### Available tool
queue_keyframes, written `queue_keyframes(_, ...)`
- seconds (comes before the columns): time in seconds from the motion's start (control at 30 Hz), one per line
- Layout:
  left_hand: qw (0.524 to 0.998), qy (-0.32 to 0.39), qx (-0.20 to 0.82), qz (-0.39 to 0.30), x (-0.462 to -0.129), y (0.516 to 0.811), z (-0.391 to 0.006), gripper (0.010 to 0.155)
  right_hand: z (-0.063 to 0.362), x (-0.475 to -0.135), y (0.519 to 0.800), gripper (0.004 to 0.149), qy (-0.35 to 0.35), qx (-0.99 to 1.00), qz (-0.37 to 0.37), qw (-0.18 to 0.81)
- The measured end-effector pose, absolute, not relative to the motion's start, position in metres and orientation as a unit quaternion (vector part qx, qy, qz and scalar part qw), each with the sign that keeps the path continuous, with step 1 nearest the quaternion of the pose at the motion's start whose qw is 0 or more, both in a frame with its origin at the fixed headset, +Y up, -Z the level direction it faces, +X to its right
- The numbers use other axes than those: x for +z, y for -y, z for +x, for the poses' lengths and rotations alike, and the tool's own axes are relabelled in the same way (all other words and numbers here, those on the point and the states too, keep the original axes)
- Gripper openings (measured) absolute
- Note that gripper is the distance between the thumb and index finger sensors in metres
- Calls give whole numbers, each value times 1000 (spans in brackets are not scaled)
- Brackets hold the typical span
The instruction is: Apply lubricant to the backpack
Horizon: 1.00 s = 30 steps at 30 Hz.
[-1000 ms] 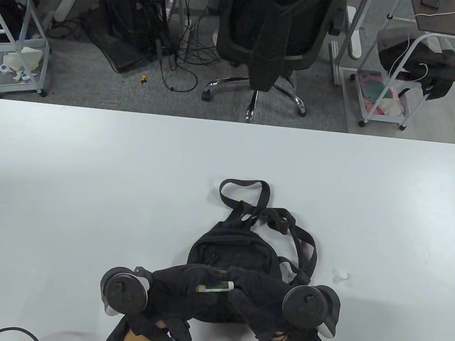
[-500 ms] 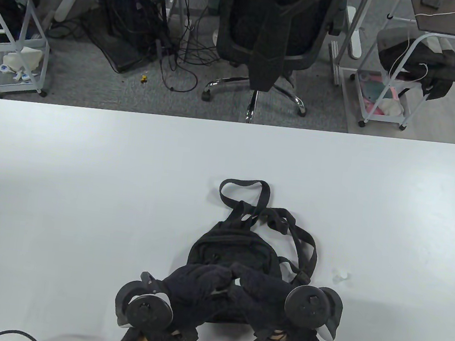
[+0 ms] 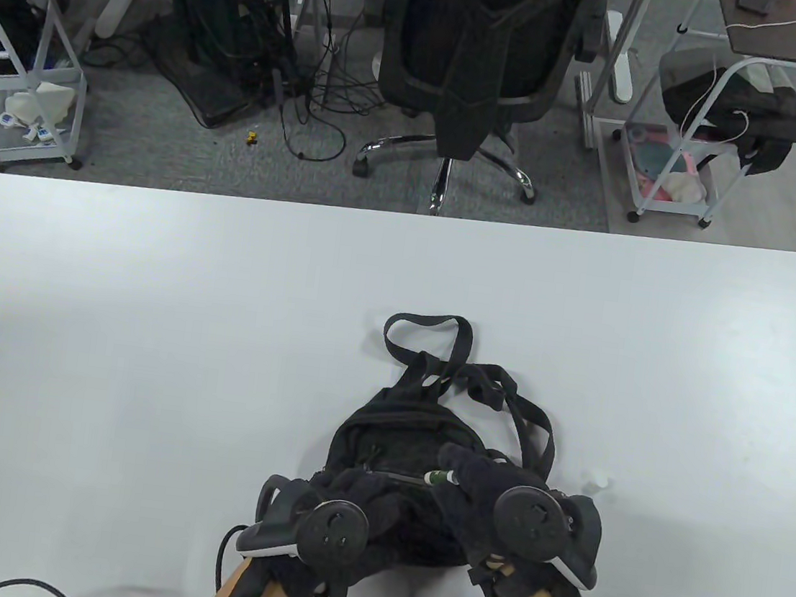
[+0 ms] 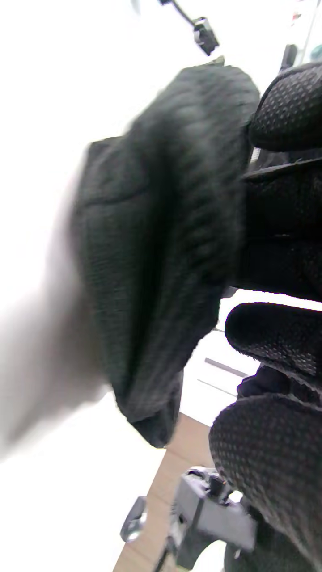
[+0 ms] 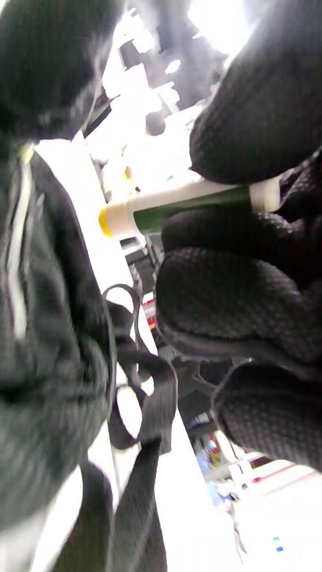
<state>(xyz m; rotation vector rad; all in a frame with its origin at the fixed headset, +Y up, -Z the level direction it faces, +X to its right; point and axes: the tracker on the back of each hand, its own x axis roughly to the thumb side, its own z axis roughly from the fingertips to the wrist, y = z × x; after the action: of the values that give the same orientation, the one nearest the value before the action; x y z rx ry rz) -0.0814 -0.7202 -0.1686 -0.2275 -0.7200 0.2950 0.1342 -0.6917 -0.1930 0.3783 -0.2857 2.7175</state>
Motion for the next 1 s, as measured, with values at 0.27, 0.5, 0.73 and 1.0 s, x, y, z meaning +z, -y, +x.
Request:
queue_keyframes(0.27,910,337,100,-221,-169,742,-69,75,123,-202,707,48,67,987,112,96)
queue_keyframes(0.5,908,334,89,-235,-169,745,-66,76,118,-204,712,48,58,989,111,79)
queue_keyframes(0.73,908,330,103,-238,-170,746,-67,75,114,-203,713,48,53,989,117,73)
queue_keyframes(1.0,903,323,110,-261,-171,746,-68,76,108,-201,711,47,55,990,117,52)
